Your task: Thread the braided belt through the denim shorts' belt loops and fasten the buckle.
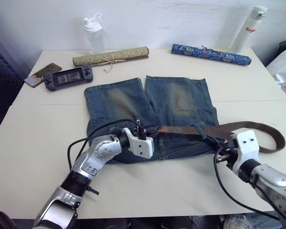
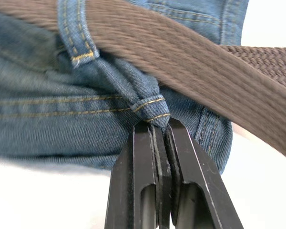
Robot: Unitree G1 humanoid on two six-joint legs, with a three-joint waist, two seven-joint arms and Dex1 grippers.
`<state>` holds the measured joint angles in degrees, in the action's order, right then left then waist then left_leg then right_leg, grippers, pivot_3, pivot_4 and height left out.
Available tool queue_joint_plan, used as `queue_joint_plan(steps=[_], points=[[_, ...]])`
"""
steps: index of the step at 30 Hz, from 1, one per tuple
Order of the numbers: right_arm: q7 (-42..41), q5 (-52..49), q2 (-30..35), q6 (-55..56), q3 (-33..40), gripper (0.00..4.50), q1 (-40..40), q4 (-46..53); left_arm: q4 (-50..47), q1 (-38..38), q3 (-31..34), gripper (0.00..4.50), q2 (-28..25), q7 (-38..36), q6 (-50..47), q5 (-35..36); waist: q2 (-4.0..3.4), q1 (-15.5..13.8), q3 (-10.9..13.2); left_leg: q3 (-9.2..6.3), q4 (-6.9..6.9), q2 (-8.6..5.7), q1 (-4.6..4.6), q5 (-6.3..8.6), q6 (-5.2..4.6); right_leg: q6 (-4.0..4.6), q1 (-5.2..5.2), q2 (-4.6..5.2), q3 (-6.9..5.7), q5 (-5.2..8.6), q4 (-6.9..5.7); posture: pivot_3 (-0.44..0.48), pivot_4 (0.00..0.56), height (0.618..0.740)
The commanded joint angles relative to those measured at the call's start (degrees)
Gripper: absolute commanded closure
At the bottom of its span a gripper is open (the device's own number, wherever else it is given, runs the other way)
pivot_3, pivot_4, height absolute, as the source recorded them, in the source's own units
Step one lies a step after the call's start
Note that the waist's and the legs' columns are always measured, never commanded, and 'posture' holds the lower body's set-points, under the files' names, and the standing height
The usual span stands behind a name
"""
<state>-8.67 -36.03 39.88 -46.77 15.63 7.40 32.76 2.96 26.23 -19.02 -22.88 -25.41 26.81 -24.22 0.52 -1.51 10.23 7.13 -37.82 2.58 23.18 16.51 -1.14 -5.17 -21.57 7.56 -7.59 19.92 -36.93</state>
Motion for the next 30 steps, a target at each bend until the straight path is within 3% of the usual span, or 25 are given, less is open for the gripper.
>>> queue_joint_plan(steps=[1,13,21,24,25,29,30], points=[[0.7,1.9,0.3,-0.7,3.4,4.48,-1.9,-0.9,-2.4,-0.3,0.8,4.50,-0.2,1.1,0.2,-0.4,0.00,0.0,0.0,0.00,0.00,0.00,0.00,0.00,0.00,0.00,0.00,0.00,0.00,0.00,-0.01,0.000,0.150,0.717],[4.3,6.3,-1.9,-4.7,5.1,4.48,-4.3,-3.2,-3.5,-0.7,0.6,4.50,-0.4,1.2,-0.1,-1.1,-0.01,0.0,0.0,0.01,-0.01,-0.01,0.00,-0.01,0.01,0.00,0.00,-0.01,-0.02,0.00,-0.02,0.000,0.150,0.717],[2.1,-0.5,-6.8,-7.4,7.4,4.48,-6.6,1.1,-3.4,-0.6,0.4,4.50,-0.4,0.9,-0.4,-1.0,-0.01,0.1,0.0,0.02,-0.01,0.00,0.01,-0.01,0.00,-0.01,-0.01,-0.02,-0.01,0.00,-0.02,0.000,0.150,0.717],[1.6,-6.0,-7.7,-10.8,12.3,3.53,-6.7,2.7,-3.3,-0.4,0.1,4.50,-0.2,0.9,-0.3,-1.0,-0.02,0.1,0.0,0.01,-0.01,0.02,0.01,0.00,0.00,0.00,-0.01,-0.02,0.00,0.00,-0.01,0.000,0.150,0.717],[1.5,-10.0,-7.9,-12.8,15.0,2.91,-7.1,3.4,-3.2,-0.4,0.0,4.50,-0.1,0.8,-0.2,-1.0,-0.02,0.1,0.0,0.02,-0.01,0.02,0.01,0.00,0.00,0.00,-0.01,-0.02,0.00,0.00,-0.02,0.000,0.150,0.717],[2.2,-25.6,-5.8,-18.2,24.3,1.46,-8.5,2.9,-2.6,0.1,-0.2,4.50,0.0,0.9,0.1,-1.2,-0.01,0.2,0.0,0.00,-0.01,0.02,0.01,0.01,-0.02,0.00,-0.01,0.00,0.02,0.00,-0.02,0.000,0.150,0.717],[3.3,-33.2,-4.6,-19.2,26.5,1.46,-8.1,1.9,-2.4,0.3,-0.2,4.50,0.0,1.0,0.3,-1.2,-0.02,0.1,0.0,0.00,-0.01,0.03,0.01,0.02,-0.04,0.00,-0.01,0.01,0.02,0.00,-0.01,0.000,0.150,0.717]])
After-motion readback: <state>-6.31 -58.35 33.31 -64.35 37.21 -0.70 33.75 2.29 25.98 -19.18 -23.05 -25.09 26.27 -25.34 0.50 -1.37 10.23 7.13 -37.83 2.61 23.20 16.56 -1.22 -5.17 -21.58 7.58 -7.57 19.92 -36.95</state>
